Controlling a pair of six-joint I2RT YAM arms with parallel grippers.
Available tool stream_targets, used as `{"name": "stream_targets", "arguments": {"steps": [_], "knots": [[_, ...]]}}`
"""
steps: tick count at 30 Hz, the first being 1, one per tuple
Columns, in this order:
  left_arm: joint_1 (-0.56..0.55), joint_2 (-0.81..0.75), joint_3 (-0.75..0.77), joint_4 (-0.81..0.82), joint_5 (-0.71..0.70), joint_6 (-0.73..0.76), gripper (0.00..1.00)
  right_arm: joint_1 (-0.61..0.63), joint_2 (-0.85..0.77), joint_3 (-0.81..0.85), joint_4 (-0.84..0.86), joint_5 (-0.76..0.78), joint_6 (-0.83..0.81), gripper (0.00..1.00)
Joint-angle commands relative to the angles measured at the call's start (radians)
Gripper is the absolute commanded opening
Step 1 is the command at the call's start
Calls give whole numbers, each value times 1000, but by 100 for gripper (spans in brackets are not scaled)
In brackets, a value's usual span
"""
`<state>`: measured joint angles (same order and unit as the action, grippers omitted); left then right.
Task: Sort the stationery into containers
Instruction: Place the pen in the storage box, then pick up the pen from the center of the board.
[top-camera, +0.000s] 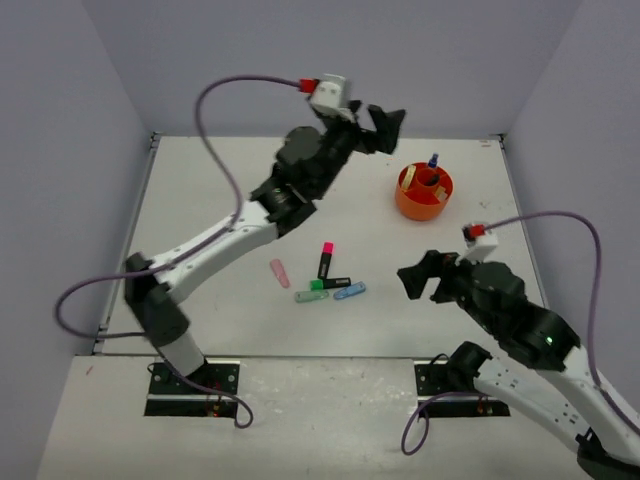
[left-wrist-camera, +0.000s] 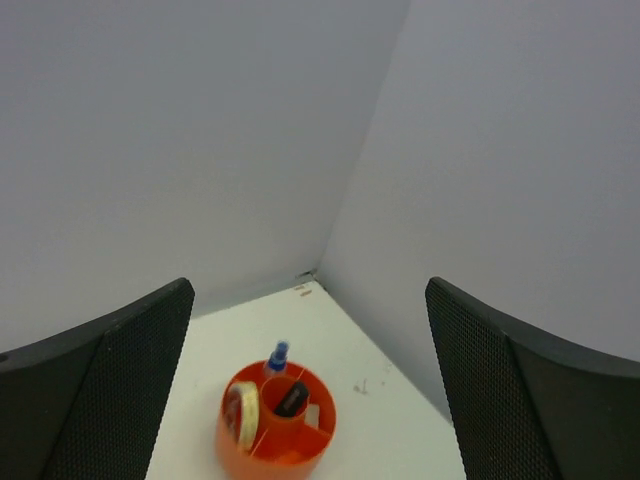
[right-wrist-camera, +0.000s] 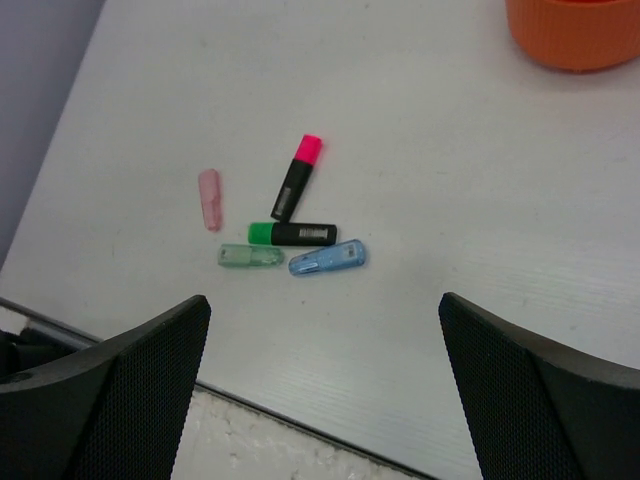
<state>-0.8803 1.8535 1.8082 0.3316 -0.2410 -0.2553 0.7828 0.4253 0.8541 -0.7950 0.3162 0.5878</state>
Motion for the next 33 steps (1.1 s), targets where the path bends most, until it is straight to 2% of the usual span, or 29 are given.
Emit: {"name": "stream_targets", "arguments": {"steps": [1,4,5,9,11,14,21,24,29,33], "knots": [[43,-426,-413,-255,-264,-192,100,2,295,-33,198,-79,50,99],[45,-744,-837,-226,-240,-286,100,3,548,29,245,-19,109,99],[46,-813,-927,-235,-232,-319,100,3,635,63,253,-13,120,99],[44,-980,-1102,-392,-242,-420,100,5,988,271,205,-24,171,99],[45,-1042,-1134,-472,-226,-427,100,9,1159,379,177,-22,191,99],[43,-1122,-1158,-558,-185,-436,100,10,1326,486,175,-28,219,97],[44,-1254,-1190,-623,-144,-424,100,27,1543,596,187,-43,229,86],[43,-1264,-1191,-643,-154,-397,100,41,1604,635,181,-33,231,83],[44,-1241,-1205,-674,-173,-388,100,56,1637,646,150,2,235,72],[44,-1234,-1223,-665,-169,-389,100,60,1601,581,188,-2,245,51]]}}
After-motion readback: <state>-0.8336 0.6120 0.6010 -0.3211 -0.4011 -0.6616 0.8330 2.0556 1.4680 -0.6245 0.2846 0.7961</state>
